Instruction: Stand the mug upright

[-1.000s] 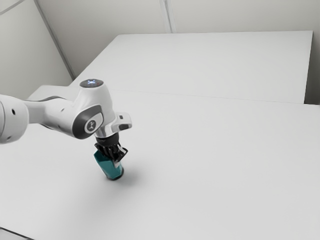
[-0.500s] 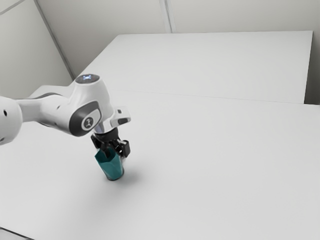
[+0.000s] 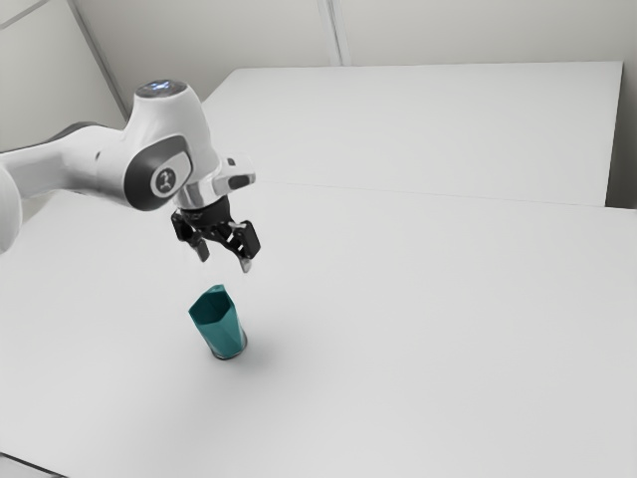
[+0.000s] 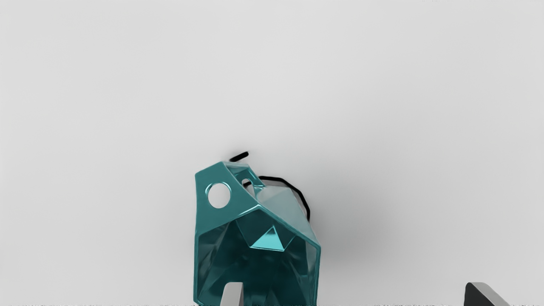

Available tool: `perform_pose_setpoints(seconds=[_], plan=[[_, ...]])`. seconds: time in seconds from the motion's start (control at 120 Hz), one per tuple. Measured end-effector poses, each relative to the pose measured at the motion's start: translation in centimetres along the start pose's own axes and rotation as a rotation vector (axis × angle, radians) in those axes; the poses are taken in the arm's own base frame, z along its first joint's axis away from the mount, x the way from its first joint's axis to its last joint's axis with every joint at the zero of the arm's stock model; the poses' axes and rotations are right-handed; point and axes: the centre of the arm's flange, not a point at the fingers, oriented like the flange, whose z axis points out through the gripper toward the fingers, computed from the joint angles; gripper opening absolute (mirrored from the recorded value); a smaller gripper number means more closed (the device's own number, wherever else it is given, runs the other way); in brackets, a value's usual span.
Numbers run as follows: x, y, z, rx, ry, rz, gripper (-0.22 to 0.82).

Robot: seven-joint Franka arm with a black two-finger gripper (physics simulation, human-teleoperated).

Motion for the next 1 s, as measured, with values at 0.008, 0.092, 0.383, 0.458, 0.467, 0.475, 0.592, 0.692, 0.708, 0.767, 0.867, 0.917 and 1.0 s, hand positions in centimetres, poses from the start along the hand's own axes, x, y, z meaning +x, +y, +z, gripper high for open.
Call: perform_pose_setpoints(seconds=[0.008,0.092,0.383,0.458,0.467,0.475,0.592,0.692,0.708,0.767,0.867,0.917,1.0], plan=[[0.1,0.0,-0.1,-0.001,-0.002,-0.001,0.56],[1.2,-0.1,-1.4,-0.008,-0.019,-0.007,0.57],[3.9,-0.9,-6.3,-0.019,-0.044,-0.026,0.58],[4.4,-1.5,-7.5,-0.02,-0.049,-0.038,0.58],[4.4,-1.6,-7.6,-0.021,-0.05,-0.039,0.58],[4.5,-1.7,-7.7,-0.021,-0.05,-0.041,0.58],[5.1,-2.5,-9.1,-0.021,-0.057,-0.055,0.58],[5.3,-3.0,-10.3,-0.018,-0.063,-0.063,0.58],[5.3,-3.1,-10.5,-0.018,-0.064,-0.064,0.58],[5.3,-3.3,-11.0,-0.016,-0.068,-0.067,0.58],[5.3,-3.7,-12.2,-0.014,-0.07,-0.074,0.58],[5.2,-3.8,-12.7,-0.013,-0.071,-0.077,0.58],[5.1,-4.1,-13.2,-0.012,-0.077,-0.082,0.58]])
